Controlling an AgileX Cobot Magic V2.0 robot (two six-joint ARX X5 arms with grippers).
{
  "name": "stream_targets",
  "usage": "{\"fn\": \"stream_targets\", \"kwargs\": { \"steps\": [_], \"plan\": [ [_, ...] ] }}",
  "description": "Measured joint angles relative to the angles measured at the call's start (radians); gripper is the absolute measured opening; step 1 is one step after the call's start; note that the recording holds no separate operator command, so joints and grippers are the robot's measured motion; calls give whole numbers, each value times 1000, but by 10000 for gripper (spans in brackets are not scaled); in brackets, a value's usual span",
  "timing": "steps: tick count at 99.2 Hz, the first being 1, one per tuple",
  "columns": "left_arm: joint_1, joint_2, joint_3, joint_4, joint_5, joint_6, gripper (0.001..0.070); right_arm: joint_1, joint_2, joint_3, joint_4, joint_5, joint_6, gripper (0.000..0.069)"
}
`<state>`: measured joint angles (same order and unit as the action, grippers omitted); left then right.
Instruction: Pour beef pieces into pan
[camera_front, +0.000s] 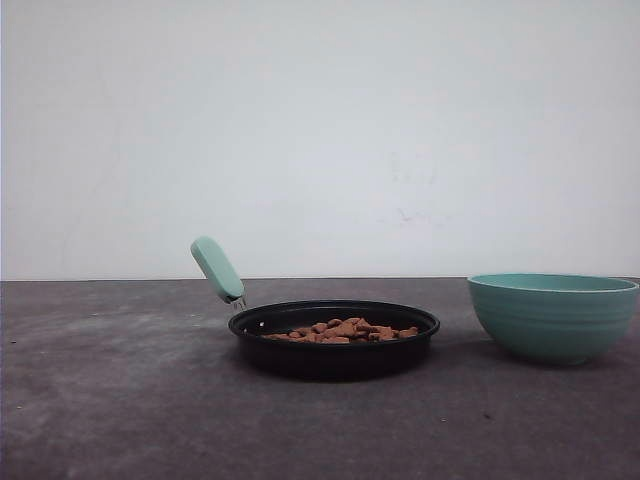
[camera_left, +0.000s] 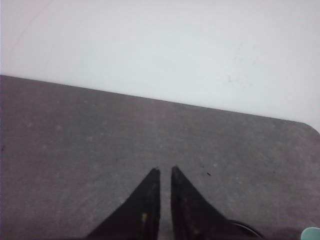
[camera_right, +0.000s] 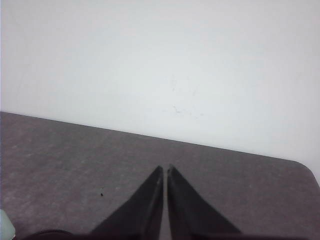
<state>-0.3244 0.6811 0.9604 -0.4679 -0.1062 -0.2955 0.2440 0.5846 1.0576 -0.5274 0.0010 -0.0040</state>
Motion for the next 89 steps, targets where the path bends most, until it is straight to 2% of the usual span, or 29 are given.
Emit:
{"fn": "stream_targets", "kwargs": {
  "steps": [55, 67, 77, 89],
  "plan": [
    [0, 0, 0, 0, 0, 0, 14, 4, -15, 0, 1, 1, 0, 13],
    [0, 0, 0, 0, 0, 0, 14, -11, -62, -8, -51, 106, -3, 13],
    [0, 0, 0, 0, 0, 0, 14, -51, -138, -92, -54, 173, -10, 13],
    [0, 0, 0, 0, 0, 0, 14, -84, -243, -326, 107, 207, -8, 13]
  ]
}}
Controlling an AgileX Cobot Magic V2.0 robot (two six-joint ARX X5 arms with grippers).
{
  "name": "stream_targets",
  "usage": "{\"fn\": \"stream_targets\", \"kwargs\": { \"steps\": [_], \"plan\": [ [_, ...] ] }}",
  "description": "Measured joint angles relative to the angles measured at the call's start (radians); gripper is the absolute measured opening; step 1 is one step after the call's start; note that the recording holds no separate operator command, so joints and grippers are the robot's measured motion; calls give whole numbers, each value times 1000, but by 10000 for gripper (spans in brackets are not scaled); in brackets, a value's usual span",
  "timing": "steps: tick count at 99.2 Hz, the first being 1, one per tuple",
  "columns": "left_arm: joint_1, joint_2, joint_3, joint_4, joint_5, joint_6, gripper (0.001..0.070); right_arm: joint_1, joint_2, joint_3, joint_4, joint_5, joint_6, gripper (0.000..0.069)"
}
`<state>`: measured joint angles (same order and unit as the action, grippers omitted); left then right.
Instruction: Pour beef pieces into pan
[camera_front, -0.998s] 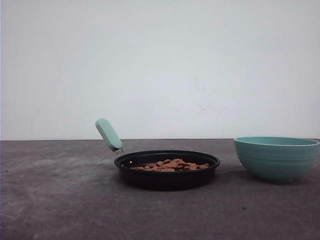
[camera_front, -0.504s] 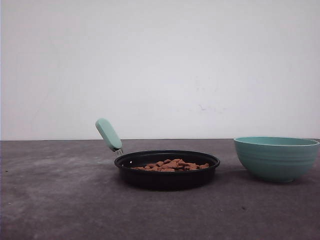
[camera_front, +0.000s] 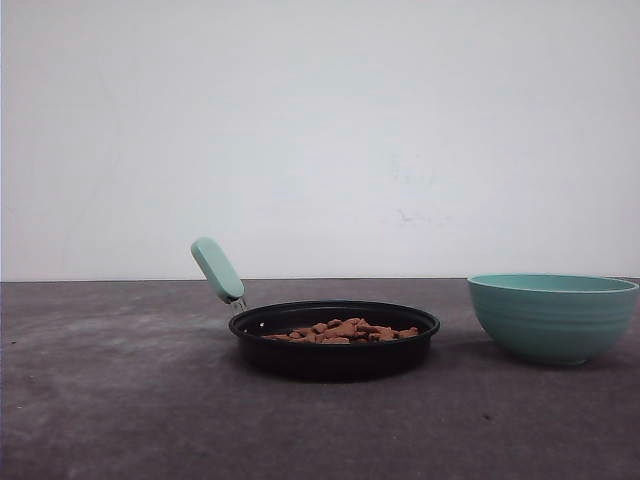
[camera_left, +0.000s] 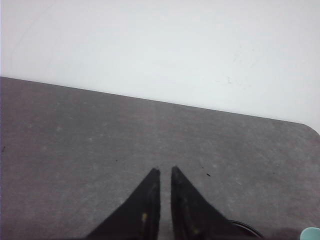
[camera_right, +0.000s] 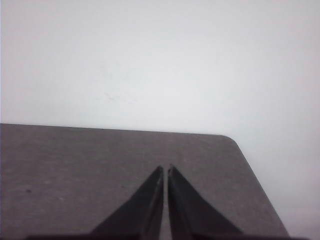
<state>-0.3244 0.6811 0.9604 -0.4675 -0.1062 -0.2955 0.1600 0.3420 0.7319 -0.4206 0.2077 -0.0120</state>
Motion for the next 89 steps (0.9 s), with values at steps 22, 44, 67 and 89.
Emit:
{"fn": "stream_targets", "kwargs": {
  "steps": [22, 44, 67, 89],
  "plan": [
    [0, 0, 0, 0, 0, 0, 14, -32, -281, -463, 171, -53, 101, 13],
    [0, 0, 0, 0, 0, 0, 14, -43, -334, -626, 109, -128, 142, 13],
    [0, 0, 0, 0, 0, 0, 14, -42, -335, -674, 123, -134, 148, 13],
    [0, 0, 0, 0, 0, 0, 14, -36, -336, -675, 126, -154, 148, 13]
  ]
}}
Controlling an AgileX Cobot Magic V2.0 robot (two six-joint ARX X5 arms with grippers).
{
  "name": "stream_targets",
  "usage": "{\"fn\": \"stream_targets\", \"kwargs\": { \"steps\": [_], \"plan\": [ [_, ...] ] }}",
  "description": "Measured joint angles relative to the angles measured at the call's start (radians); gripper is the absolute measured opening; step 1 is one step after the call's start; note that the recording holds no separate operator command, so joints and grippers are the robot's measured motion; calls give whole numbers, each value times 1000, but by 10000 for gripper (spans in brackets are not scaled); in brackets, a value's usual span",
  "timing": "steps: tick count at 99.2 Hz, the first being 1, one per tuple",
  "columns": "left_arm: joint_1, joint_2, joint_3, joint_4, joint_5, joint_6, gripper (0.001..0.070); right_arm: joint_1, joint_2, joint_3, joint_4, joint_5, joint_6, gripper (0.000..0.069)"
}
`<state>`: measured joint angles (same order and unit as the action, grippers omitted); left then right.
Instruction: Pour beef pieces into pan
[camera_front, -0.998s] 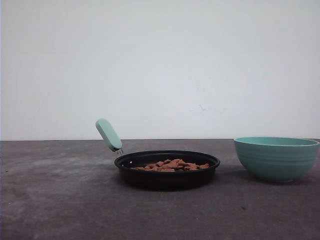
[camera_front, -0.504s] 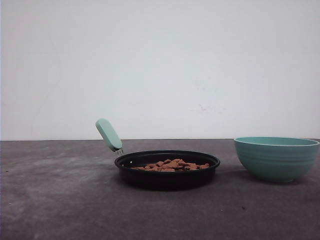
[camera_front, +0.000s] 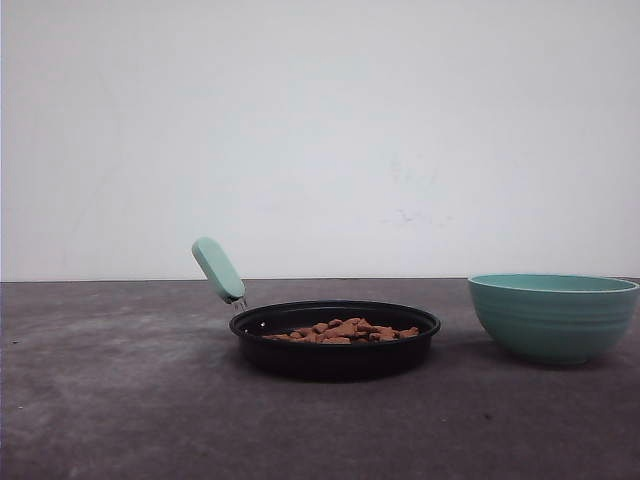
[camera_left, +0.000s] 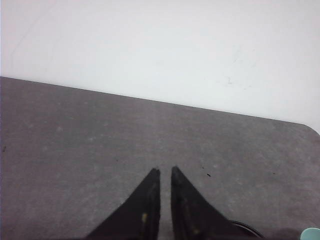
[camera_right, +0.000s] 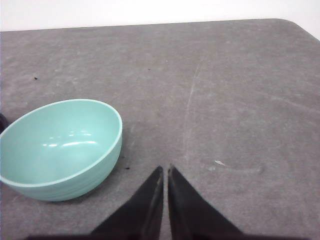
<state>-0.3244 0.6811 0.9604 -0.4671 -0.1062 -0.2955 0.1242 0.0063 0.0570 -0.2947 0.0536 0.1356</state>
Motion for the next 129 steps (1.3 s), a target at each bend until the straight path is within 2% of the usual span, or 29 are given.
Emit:
{"fn": "stream_targets", "kwargs": {
  "steps": [129],
  "plan": [
    [-1, -10, 0, 0, 0, 0, 14, 29, 0, 0, 0, -1, 0, 13]
  ]
}}
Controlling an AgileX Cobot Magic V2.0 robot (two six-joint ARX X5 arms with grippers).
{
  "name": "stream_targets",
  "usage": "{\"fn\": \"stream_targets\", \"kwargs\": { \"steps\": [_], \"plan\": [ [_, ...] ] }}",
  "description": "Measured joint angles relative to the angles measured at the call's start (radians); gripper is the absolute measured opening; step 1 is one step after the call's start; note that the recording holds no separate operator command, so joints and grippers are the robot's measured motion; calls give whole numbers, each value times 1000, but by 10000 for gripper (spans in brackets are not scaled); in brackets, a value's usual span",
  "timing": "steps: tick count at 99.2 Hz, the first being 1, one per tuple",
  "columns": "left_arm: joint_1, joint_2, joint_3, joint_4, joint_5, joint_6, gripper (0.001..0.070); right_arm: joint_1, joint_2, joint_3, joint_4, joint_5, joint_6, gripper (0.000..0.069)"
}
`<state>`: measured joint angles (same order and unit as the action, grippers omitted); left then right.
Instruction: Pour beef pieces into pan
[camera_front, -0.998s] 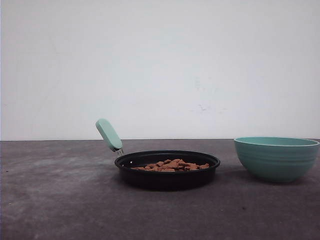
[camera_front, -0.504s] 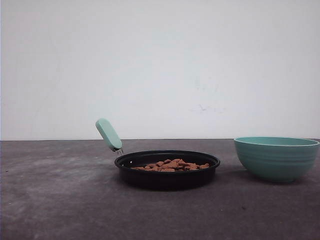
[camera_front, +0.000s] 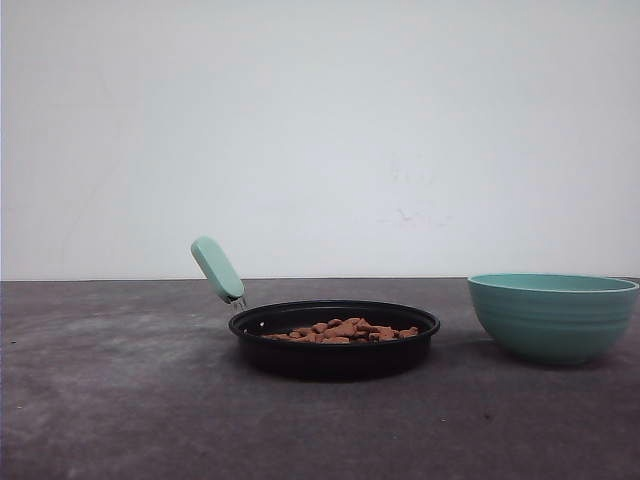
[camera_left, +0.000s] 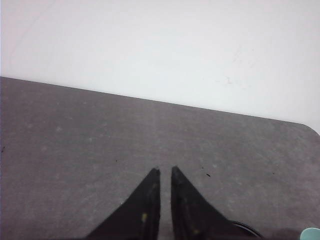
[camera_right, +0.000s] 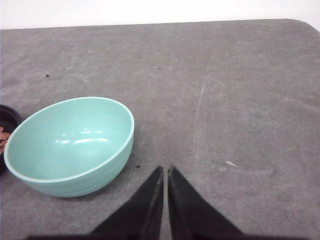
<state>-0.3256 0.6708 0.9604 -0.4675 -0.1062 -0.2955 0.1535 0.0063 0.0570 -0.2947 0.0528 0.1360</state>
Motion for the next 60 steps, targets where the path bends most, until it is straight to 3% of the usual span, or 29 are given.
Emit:
{"fn": "stream_targets", "kwargs": {
  "steps": [16, 33, 43, 53, 60],
  "plan": [
    [1, -79, 0, -2, -1, 34, 14, 0, 0, 0, 0, 0, 0, 13],
    [62, -206, -49, 23, 0, 157, 14, 0, 0, 0, 0, 0, 0, 13],
    [134, -277, -176, 29, 0, 227, 14, 0, 0, 0, 0, 0, 0, 13],
    [196, -369, -347, 20, 10, 242, 14, 0, 0, 0, 0, 0, 0, 13],
    [227, -456, -463, 29, 54, 243, 14, 0, 0, 0, 0, 0, 0, 13]
  ]
}}
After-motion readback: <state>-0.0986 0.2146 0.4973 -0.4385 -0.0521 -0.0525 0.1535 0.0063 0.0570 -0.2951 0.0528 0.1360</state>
